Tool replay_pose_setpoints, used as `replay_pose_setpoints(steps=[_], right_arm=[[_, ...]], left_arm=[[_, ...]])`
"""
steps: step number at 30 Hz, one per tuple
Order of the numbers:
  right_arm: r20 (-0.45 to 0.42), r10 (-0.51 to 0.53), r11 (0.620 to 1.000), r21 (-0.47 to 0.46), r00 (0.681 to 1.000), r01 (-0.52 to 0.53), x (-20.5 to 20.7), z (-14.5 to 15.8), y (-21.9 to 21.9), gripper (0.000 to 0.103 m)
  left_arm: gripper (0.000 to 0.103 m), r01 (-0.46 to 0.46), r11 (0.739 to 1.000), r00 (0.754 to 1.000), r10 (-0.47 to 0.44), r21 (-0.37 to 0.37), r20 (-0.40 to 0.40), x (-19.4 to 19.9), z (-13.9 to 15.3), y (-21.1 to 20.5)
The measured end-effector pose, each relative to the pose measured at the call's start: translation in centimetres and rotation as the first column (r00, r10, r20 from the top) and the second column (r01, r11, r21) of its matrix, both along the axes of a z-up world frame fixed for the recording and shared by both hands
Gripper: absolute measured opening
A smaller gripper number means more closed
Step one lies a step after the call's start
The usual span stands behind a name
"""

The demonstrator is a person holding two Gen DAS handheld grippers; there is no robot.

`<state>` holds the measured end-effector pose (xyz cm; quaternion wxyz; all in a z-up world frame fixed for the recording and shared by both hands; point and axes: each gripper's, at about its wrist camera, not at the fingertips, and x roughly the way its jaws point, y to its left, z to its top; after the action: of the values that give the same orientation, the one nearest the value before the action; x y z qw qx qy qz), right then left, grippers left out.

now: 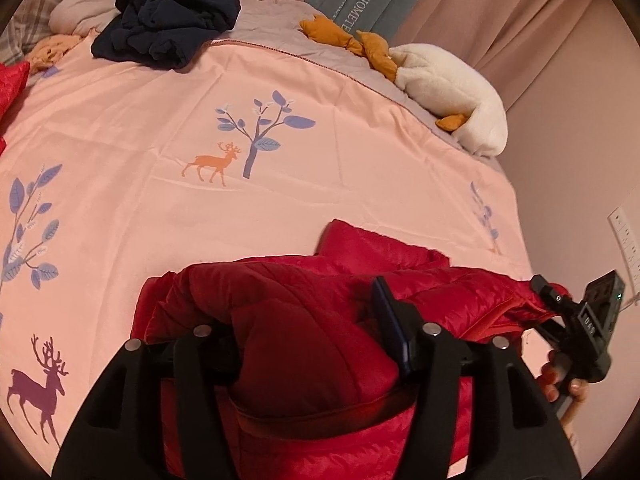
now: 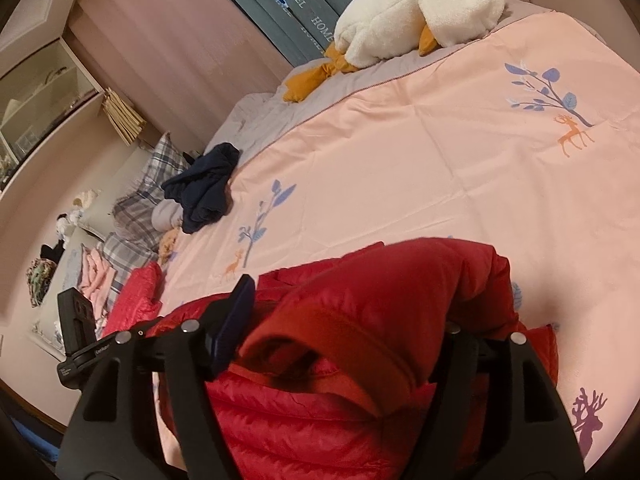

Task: Fold large clothes
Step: 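Lay the folded hem down onto the jacket with both tools, then open both tools and release the folded jacket, pulling back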

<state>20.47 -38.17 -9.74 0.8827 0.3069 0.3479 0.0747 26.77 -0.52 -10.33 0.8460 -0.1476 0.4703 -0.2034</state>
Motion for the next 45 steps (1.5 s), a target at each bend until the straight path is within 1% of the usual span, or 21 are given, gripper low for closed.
replay_pose_setpoints(steps=[4, 9, 15, 22, 23, 25, 26, 27, 28, 32, 35, 36, 38, 40, 43, 45], right_arm=[[-0.002, -0.004, 1.0, 0.016, 1.0, 0.004, 0.2, 0.0, -0.1, 0.077], [-0.005, -0.014, 0.999, 0.047, 1.0, 0.014, 0.4, -0.2, -0.4, 0.083], [-0.011, -0.038, 0.998, 0.054, 0.999, 0.038, 0.4, -0.5, -0.6, 0.086], [-0.012, -0.042, 0.998, 0.049, 0.999, 0.043, 0.4, -0.6, -0.9, 0.087], [-0.014, -0.043, 0.998, 0.048, 0.999, 0.043, 0.4, -0.7, -0.9, 0.087], [-0.021, -0.045, 0.998, 0.045, 0.999, 0.046, 0.4, -0.9, -0.8, 0.087], [-0.023, -0.044, 0.998, 0.042, 0.999, 0.045, 0.6, -1.0, -0.7, 0.087], [-0.025, -0.043, 0.998, 0.04, 0.999, 0.044, 0.6, -1.1, -0.6, 0.087], [-0.03, -0.042, 0.998, 0.039, 0.999, 0.043, 0.7, -1.3, -0.5, 0.087], [-0.051, -0.043, 0.998, 0.045, 0.998, 0.045, 1.1, -2.1, -0.2, 0.087], [-0.061, -0.041, 0.999, 0.029, 0.997, 0.042, 1.3, -2.3, 0.1, 0.087], [-0.064, -0.041, 0.999, 0.021, 0.997, 0.042, 1.3, -2.3, 0.2, 0.087], [-0.068, -0.037, 0.999, -0.016, 0.997, 0.036, 1.3, -2.0, 0.7, 0.087], [-0.066, -0.021, 0.995, -0.095, 0.998, 0.014, 1.2, -1.4, 1.8, 0.087], [-0.075, 0.017, 0.972, -0.232, 0.997, -0.034, 1.4, -1.1, 4.1, 0.087], [-0.091, 0.038, 0.952, -0.3, 0.995, -0.064, 1.7, -1.4, 5.3, 0.087]], left_arm=[[0.064, 0.002, 0.999, 1.0, -0.003, -0.046, -0.019, 0.1, 0.3, 0.4], [0.075, -0.004, 0.996, 1.0, 0.002, -0.092, -0.024, 0.2, 0.9, 1.3], [0.075, -0.01, 0.992, 0.999, 0.005, -0.126, -0.037, 0.3, 0.8, 2.1], [0.076, -0.027, 0.985, 0.999, 0.019, -0.171, -0.05, 0.5, 1.0, 3.5], [0.078, -0.032, 0.984, 0.998, 0.024, -0.175, -0.05, 0.6, 1.1, 3.7], [0.087, -0.048, 0.983, 0.998, 0.042, -0.177, -0.036, 0.6, 1.4, 4.2], [0.092, -0.068, 0.985, 0.998, 0.067, -0.159, -0.014, 0.5, 1.7, 4.4], [0.092, -0.076, 0.987, 0.997, 0.078, -0.141, 0.005, 0.6, 2.0, 4.6], [0.092, -0.064, 0.989, 0.998, 0.066, -0.134, 0.011, 0.8, 1.9, 4.5], [0.092, -0.057, 0.991, 0.998, 0.056, -0.119, -0.013, 1.4, 0.8, 4.3], [0.092, -0.057, 0.992, 0.998, 0.055, -0.112, -0.025, 1.6, 0.0, 4.3], [0.092, -0.057, 0.994, 0.998, 0.055, -0.098, -0.021, 1.5, -0.1, 4.1], [0.092, -0.046, 0.999, 0.999, 0.046, -0.026, -0.002, 1.3, 0.0, 3.4], [0.092, -0.035, 0.997, 0.999, 0.033, 0.076, 0.027, 1.1, -0.1, 2.3], [0.092, -0.007, 0.978, 0.996, -0.012, 0.21, 0.088, 0.6, -0.2, 0.2], [0.092, 0.011, 0.965, 0.993, -0.041, 0.263, 0.11, 0.5, -0.5, -0.9]])
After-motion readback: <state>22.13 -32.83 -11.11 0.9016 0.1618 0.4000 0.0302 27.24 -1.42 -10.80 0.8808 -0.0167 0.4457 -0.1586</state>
